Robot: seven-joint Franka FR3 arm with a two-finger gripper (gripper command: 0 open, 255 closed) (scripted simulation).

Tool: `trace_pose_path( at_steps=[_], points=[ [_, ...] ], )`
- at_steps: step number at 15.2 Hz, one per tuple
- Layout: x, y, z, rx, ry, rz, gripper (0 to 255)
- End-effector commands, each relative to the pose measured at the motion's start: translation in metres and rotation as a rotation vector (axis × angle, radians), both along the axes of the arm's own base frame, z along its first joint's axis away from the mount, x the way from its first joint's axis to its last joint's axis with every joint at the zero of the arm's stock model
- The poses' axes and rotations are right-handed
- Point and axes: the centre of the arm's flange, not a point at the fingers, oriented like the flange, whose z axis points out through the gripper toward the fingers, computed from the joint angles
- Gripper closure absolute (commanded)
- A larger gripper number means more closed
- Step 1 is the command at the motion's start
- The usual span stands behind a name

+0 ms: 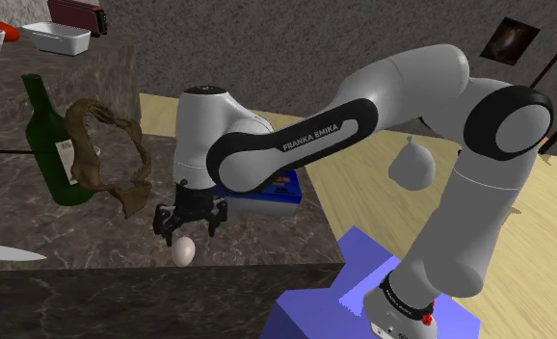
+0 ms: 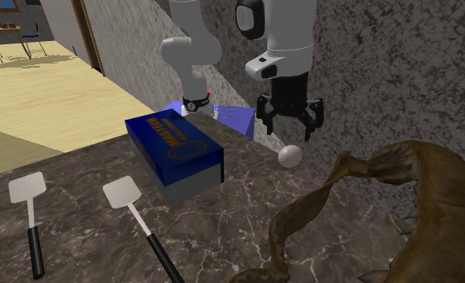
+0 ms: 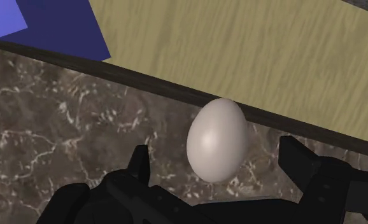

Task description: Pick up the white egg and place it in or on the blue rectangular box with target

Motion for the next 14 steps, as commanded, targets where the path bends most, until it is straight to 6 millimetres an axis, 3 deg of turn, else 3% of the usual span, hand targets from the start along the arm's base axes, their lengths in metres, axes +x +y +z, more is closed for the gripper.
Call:
trace_pose_path(
  at_steps=[1, 8, 14],
  points=[
    [0.002, 0.011, -0.01, 0.0, 0.006, -0.005, 0],
    [-0.001, 0.015, -0.044, 0.0, 0.006, -0.005, 0],
    [-0.001, 0.015, -0.044, 0.0, 0.006, -0.005, 0]
  ],
)
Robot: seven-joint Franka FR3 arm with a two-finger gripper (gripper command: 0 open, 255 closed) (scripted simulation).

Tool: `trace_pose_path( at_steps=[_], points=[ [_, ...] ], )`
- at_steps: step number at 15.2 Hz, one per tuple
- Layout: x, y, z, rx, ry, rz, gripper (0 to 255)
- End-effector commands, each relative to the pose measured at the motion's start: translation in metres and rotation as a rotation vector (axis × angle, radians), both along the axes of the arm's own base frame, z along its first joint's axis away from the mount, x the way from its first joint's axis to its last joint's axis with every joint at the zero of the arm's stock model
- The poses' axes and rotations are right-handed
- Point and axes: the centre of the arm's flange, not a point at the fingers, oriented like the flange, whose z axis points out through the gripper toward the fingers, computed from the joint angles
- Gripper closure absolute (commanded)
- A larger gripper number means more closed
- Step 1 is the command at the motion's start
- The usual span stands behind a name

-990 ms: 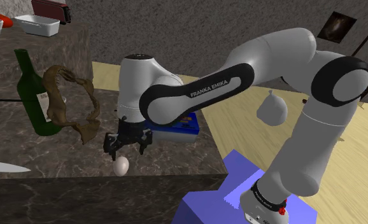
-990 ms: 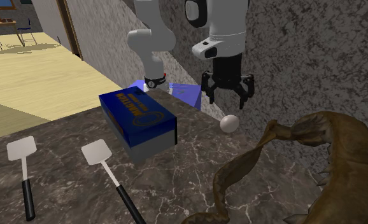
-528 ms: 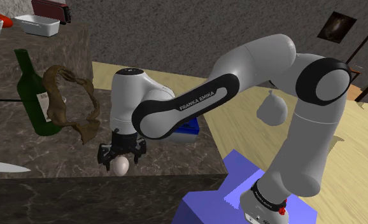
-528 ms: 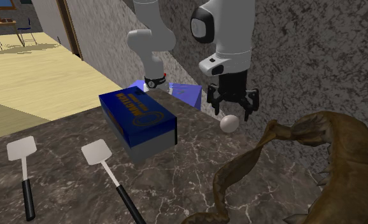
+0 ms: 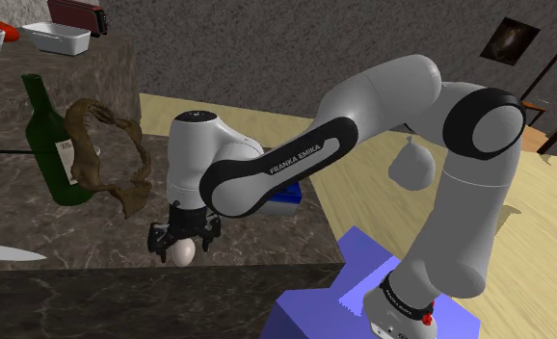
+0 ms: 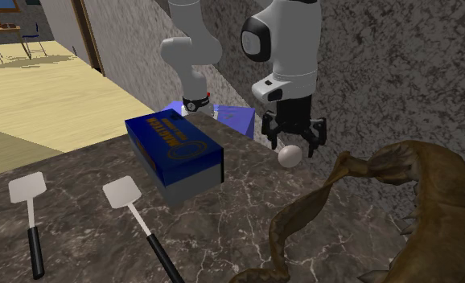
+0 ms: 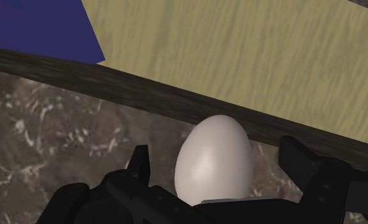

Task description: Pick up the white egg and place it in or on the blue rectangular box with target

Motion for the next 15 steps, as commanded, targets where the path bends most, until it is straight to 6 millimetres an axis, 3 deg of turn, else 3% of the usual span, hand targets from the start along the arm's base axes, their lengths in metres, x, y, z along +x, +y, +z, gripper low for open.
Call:
trace_pose_path(
  at_steps=[1, 2, 11, 15],
  points=[
    [0.0, 0.0, 0.0, 0.0, 0.0, 0.0, 0],
    [0.0, 0.0, 0.0, 0.0, 0.0, 0.0, 255],
    [0.0, 0.0, 0.0, 0.0, 0.0, 0.0, 255],
    [0.0, 0.0, 0.021, 0.0, 0.0, 0.0, 255]
  ],
)
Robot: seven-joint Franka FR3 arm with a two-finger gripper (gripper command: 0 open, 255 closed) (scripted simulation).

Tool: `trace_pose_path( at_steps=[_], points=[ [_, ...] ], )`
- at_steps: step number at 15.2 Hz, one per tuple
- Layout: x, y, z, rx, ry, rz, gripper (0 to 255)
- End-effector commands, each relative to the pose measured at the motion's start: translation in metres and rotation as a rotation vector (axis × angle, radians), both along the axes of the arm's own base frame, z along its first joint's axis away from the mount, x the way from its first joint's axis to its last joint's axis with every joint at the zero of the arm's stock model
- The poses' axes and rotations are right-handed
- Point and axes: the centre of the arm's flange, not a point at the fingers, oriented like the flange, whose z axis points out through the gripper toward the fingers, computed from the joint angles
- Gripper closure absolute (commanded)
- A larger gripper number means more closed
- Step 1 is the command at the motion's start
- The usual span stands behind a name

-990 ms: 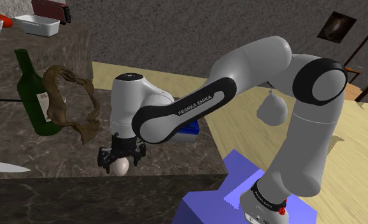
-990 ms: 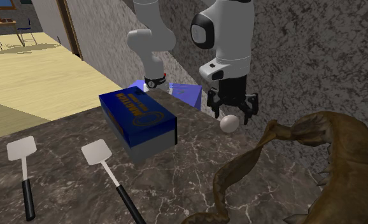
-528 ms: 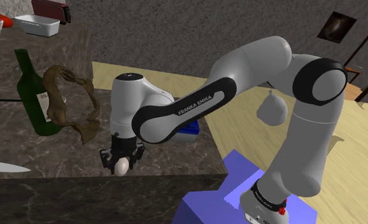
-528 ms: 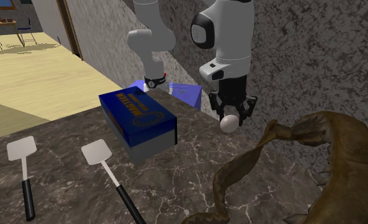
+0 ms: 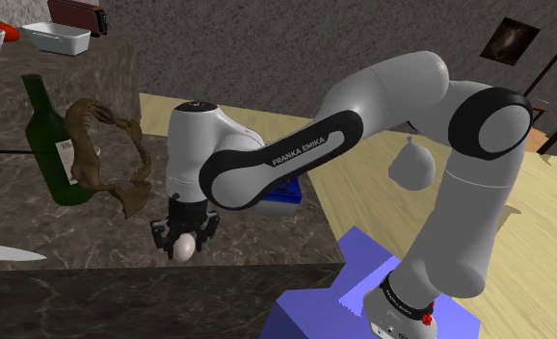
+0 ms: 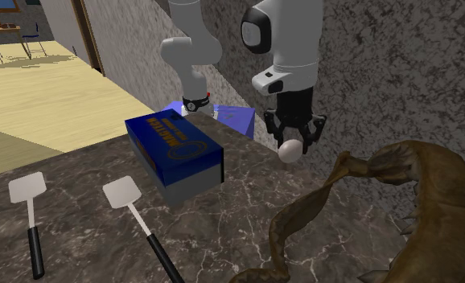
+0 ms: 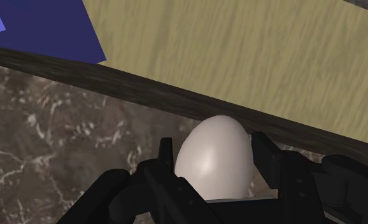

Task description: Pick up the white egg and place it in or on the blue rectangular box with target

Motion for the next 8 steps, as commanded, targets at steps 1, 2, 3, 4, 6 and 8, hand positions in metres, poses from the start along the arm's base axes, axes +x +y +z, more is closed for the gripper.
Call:
trace_pose_path(
  at_steps=[1, 2, 3, 4, 6, 8],
  points=[
    [-0.001, 0.0, 0.009, 0.0, 0.0, 0.0, 255],
    [-0.001, 0.0, 0.015, 0.0, 0.0, 0.0, 255],
    [-0.001, 0.0, 0.02, 0.0, 0.0, 0.0, 255],
    [-0.001, 0.0, 0.025, 0.0, 0.0, 0.0, 255],
    [-0.001, 0.0, 0.036, 0.0, 0.0, 0.0, 255],
    [-0.001, 0.0, 0.046, 0.0, 0.0, 0.0, 255]
  ],
)
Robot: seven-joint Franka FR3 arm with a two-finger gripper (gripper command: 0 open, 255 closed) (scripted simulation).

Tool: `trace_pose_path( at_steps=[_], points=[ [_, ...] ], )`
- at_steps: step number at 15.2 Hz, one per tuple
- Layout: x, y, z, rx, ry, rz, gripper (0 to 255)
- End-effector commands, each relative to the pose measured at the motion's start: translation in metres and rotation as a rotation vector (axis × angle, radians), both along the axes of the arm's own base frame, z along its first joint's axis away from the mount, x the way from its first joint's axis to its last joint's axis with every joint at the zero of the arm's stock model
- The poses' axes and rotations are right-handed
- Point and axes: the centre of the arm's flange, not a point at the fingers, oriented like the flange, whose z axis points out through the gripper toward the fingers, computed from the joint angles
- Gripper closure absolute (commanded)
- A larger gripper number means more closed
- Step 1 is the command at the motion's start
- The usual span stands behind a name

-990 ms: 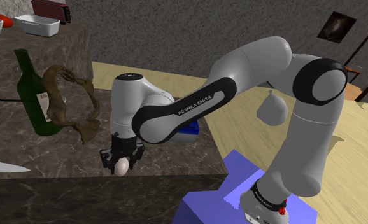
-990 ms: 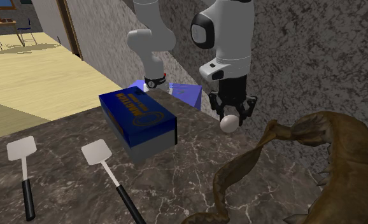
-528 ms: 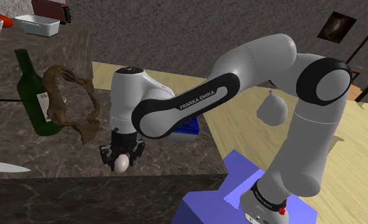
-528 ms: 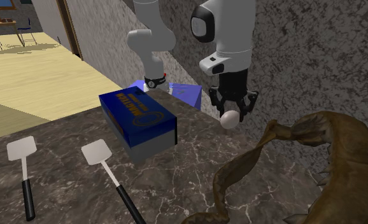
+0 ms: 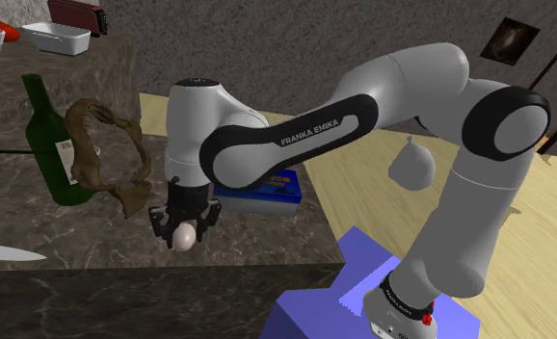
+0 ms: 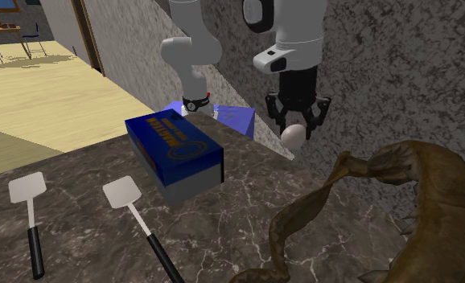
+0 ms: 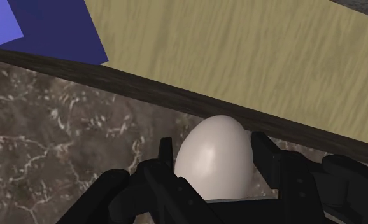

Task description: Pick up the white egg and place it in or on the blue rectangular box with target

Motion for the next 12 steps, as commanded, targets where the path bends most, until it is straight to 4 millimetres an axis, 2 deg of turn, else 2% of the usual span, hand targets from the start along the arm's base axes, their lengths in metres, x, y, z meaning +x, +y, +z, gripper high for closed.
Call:
trace_pose_path(
  at_steps=[1, 12],
  points=[
    [0.0, 0.0, 0.011, 0.0, 0.0, 0.0, 255],
    [0.0, 0.0, 0.069, 0.0, 0.0, 0.0, 255]
  ],
)
